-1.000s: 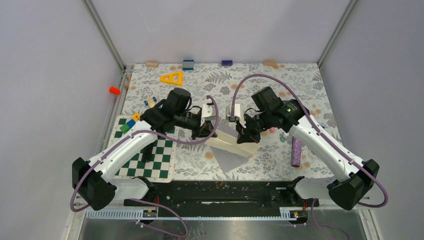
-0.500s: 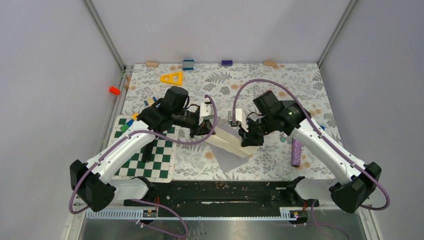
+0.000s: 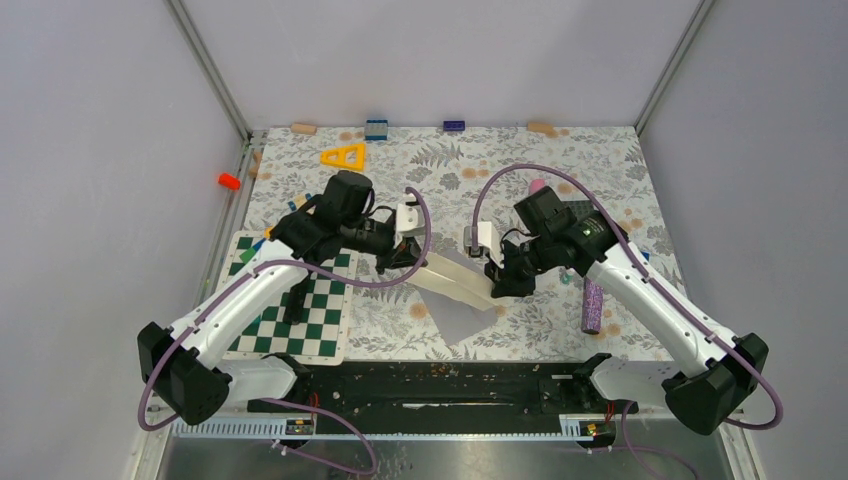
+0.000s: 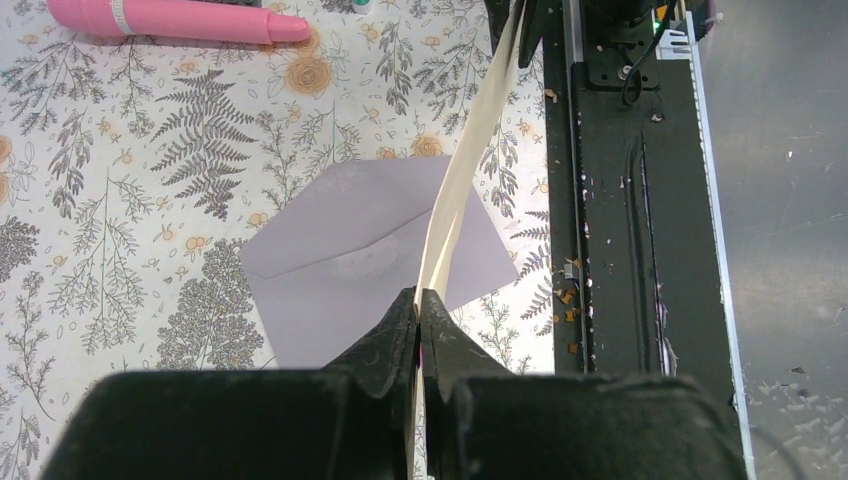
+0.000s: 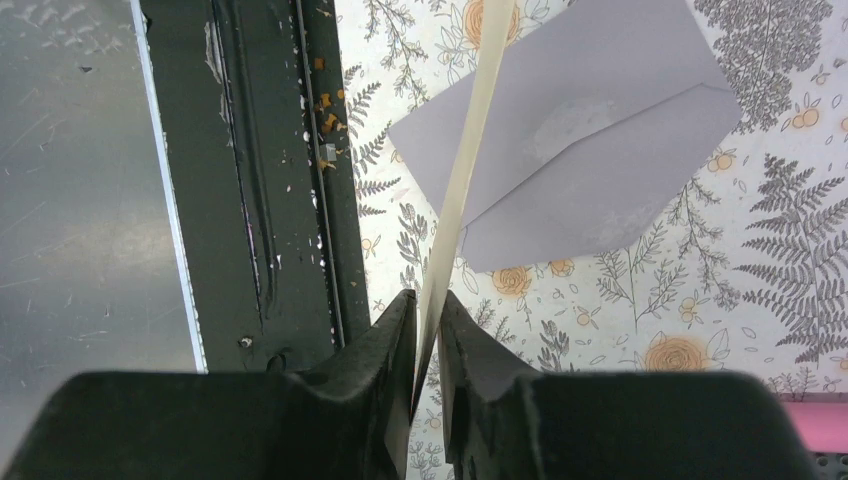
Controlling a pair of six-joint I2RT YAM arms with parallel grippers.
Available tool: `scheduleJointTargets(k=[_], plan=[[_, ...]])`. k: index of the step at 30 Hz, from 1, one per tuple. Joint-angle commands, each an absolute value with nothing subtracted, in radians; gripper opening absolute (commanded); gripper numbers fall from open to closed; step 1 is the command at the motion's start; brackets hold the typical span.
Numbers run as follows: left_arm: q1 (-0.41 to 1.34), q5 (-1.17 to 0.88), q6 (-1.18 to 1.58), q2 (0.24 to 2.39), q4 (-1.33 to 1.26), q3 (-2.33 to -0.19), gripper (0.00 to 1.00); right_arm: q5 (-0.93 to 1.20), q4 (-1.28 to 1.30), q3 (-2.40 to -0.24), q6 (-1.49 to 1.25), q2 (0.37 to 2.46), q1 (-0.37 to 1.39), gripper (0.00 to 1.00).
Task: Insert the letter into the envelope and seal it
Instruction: Fold the letter.
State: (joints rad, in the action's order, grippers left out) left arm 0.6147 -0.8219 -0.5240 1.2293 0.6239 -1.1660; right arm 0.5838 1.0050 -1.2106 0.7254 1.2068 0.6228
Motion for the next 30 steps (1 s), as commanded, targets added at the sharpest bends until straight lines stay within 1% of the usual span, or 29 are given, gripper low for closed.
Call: scheduleJointTargets(k=[1, 5, 8, 11, 15, 17, 18, 19, 22, 25, 27, 30], plan=[[0.606, -0.817, -0.546, 1.198, 0.615, -1.220, 0.00, 0.567, 1.015, -1.198, 0.748, 1.182, 0.607, 0.22], [0.603, -0.816, -0.552, 1.197, 0.620, -1.221, 0.00, 0.554, 1.016, -1.189, 0.756, 1.175, 0.593, 0.27], [0.601, -0.817, -0.554, 1.195, 0.621, -1.223, 0.00, 0.551, 1.016, -1.189, 0.760, 1.171, 0.581, 0.28], [0.600, -0.818, -0.557, 1.193, 0.624, -1.223, 0.00, 0.547, 1.016, -1.188, 0.764, 1.165, 0.569, 0.25], [0.600, -0.818, -0.558, 1.192, 0.626, -1.223, 0.00, 0.539, 1.018, -1.187, 0.767, 1.159, 0.558, 0.19], [0.599, -0.816, -0.558, 1.191, 0.626, -1.224, 0.00, 0.533, 1.029, -1.189, 0.778, 1.157, 0.554, 0.20], [0.600, -0.816, -0.560, 1.189, 0.626, -1.223, 0.00, 0.532, 1.038, -1.193, 0.781, 1.158, 0.552, 0.22], [0.598, -0.815, -0.559, 1.189, 0.626, -1.224, 0.00, 0.530, 1.047, -1.198, 0.785, 1.159, 0.550, 0.25], [0.598, -0.815, -0.560, 1.185, 0.626, -1.223, 0.00, 0.524, 1.069, -1.209, 0.796, 1.163, 0.542, 0.53], [0.598, -0.817, -0.560, 1.183, 0.626, -1.223, 0.00, 0.524, 1.072, -1.219, 0.791, 1.152, 0.537, 0.75], [0.598, -0.822, -0.559, 1.183, 0.626, -1.221, 0.00, 0.536, 1.065, -1.235, 0.768, 1.148, 0.537, 0.82], [0.597, -0.828, -0.557, 1.183, 0.626, -1.222, 0.00, 0.558, 1.027, -1.274, 0.685, 1.153, 0.537, 0.86]])
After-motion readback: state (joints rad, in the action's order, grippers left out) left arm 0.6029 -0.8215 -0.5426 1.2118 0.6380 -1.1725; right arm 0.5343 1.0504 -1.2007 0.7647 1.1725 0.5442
